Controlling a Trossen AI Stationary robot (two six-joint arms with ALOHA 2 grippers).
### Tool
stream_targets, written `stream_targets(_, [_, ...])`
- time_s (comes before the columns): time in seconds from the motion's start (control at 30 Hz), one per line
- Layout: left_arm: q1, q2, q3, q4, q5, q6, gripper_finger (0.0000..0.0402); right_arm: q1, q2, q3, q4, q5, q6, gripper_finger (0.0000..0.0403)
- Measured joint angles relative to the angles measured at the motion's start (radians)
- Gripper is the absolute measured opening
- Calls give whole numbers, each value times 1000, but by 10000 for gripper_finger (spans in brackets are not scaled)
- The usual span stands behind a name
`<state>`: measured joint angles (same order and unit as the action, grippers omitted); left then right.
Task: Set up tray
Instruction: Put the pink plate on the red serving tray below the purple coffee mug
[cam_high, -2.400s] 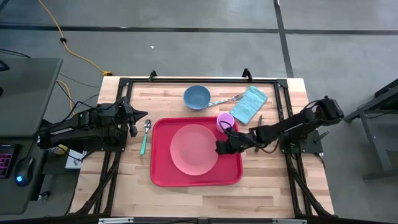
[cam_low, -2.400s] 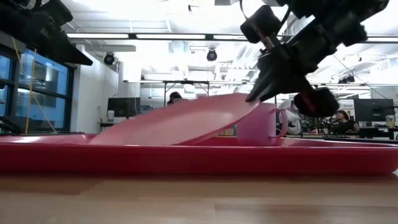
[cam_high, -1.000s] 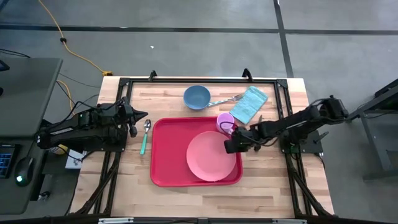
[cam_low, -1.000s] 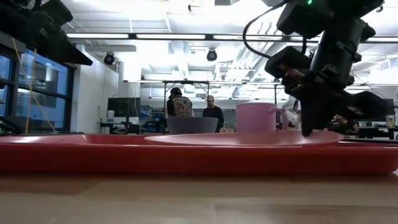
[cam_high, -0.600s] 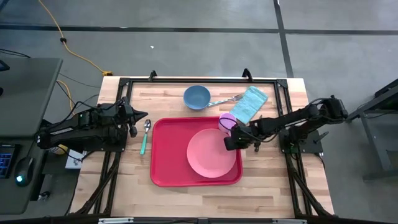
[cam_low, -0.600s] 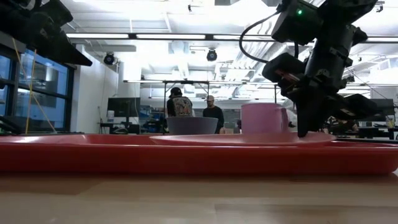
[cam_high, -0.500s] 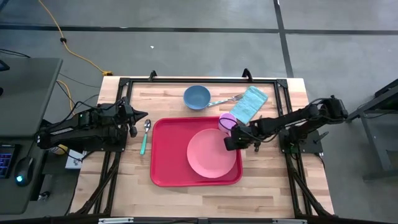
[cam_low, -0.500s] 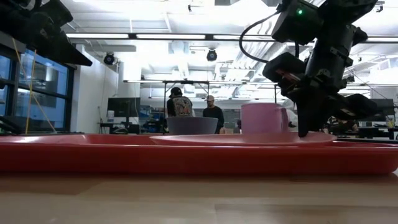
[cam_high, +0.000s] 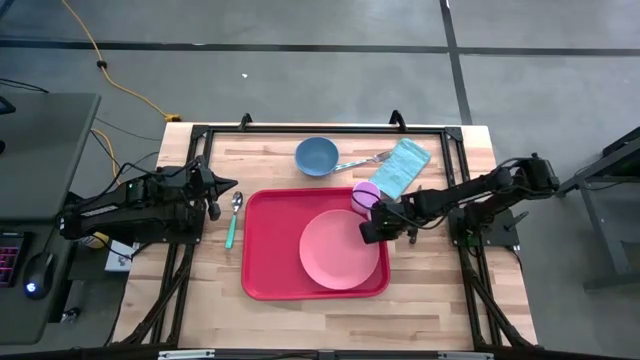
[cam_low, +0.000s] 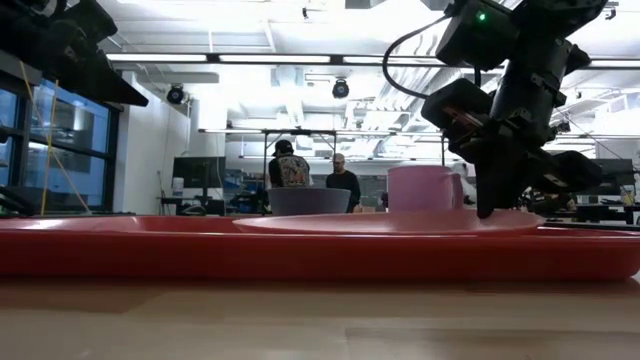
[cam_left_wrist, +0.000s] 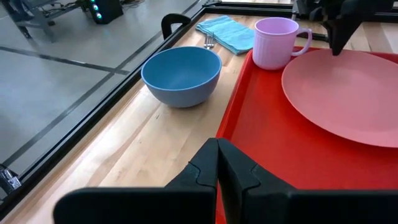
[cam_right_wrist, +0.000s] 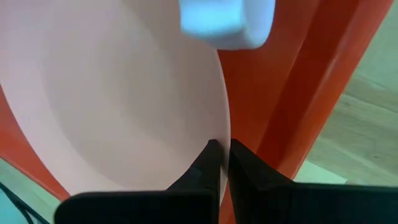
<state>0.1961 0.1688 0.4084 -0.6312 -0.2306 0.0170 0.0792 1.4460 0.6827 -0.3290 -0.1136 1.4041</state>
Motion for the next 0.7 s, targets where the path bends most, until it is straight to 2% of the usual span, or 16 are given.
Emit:
stream_targets(0.3, [0,0,0,0,0,0,40,0,1,0,4,11,-36,23])
stream_targets(0.7, [0,0,0,1,1,-2,40,-2,1,-1,73,17,-52,124])
